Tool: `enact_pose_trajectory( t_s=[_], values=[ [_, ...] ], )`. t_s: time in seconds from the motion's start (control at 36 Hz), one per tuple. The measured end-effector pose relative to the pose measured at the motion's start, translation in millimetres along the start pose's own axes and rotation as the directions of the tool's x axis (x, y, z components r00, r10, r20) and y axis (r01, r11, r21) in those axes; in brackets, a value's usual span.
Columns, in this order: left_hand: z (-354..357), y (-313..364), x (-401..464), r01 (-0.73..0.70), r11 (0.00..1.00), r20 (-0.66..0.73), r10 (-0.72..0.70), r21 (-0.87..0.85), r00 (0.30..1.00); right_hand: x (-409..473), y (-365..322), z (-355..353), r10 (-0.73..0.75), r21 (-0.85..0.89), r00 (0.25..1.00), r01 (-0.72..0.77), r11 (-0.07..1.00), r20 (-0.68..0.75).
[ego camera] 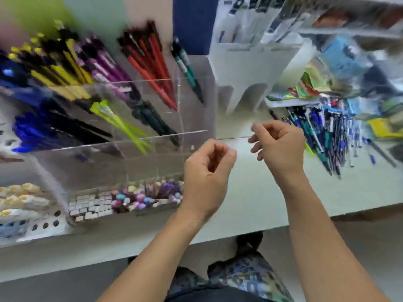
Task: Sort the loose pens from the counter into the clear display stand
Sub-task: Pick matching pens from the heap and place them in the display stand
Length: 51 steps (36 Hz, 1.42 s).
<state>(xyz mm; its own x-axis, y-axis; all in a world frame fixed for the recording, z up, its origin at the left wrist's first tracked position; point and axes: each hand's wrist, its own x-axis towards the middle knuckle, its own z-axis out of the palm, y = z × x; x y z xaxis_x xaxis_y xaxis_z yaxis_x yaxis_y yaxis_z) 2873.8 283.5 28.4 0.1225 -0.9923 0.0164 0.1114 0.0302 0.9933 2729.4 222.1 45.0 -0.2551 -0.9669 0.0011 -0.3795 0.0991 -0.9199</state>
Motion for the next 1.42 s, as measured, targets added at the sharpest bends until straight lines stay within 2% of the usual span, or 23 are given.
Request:
enact_pose_trajectory(
  t_s=[0.06, 0.11, 0.19, 0.28, 0.39, 0.47, 0.58, 0.75, 0.92, 1.06, 1.22, 1.42],
  values=[
    [68, -30, 13, 0.132, 0.987, 0.125, -0.143, 0.092, 0.982, 30, 57, -44, 0.168, 0.053, 0.982, -0.164, 0.985, -0.088],
    [135, -70, 29, 0.233, 0.942, 0.167, -0.277, 0.242, 0.946, 60, 110, -84, 0.273, 0.048, 0.954, -0.269, 0.962, -0.120],
    [220, -126, 58, 0.333, 0.803, 0.043, -0.405, 0.494, 0.913, 105, 175, -135, 0.352, -0.003, 0.931, -0.353, 0.935, -0.094],
    [278, -162, 91, 0.388, 0.639, -0.114, -0.427, 0.665, 0.897, 145, 219, -172, 0.370, -0.025, 0.926, -0.373, 0.928, -0.077],
    [319, -189, 137, 0.561, 0.479, -0.347, -0.465, 0.675, 0.814, 183, 247, -197, 0.370, -0.129, 0.928, -0.364, 0.923, 0.033],
    [337, -198, 165, 0.619, 0.408, -0.438, -0.456, 0.671, 0.775, 203, 255, -202, 0.342, -0.178, 0.933, -0.320, 0.931, 0.111],
    [359, -206, 193, 0.665, 0.410, -0.477, -0.474, 0.624, 0.740, 221, 262, -202, 0.275, -0.209, 0.936, -0.230, 0.950, 0.220],
    [383, -216, 218, 0.708, 0.392, -0.531, -0.473, 0.588, 0.703, 237, 276, -198, 0.262, -0.223, 0.913, -0.197, 0.955, 0.314],
    [368, -228, 219, 0.680, 0.371, -0.523, -0.443, 0.632, 0.728, 248, 284, -200, 0.240, -0.212, 0.892, -0.168, 0.963, 0.383],
    [363, -225, 223, 0.621, 0.320, -0.452, -0.465, 0.716, 0.761, 250, 289, -193, 0.215, -0.206, 0.895, -0.143, 0.968, 0.391],
    [361, -224, 213, 0.600, 0.332, -0.432, -0.457, 0.728, 0.777, 235, 289, -185, 0.208, -0.228, 0.875, -0.116, 0.967, 0.436],
    [349, -214, 202, 0.583, 0.409, -0.390, -0.464, 0.701, 0.795, 216, 292, -182, 0.221, -0.263, 0.856, -0.105, 0.959, 0.468]
  ],
)
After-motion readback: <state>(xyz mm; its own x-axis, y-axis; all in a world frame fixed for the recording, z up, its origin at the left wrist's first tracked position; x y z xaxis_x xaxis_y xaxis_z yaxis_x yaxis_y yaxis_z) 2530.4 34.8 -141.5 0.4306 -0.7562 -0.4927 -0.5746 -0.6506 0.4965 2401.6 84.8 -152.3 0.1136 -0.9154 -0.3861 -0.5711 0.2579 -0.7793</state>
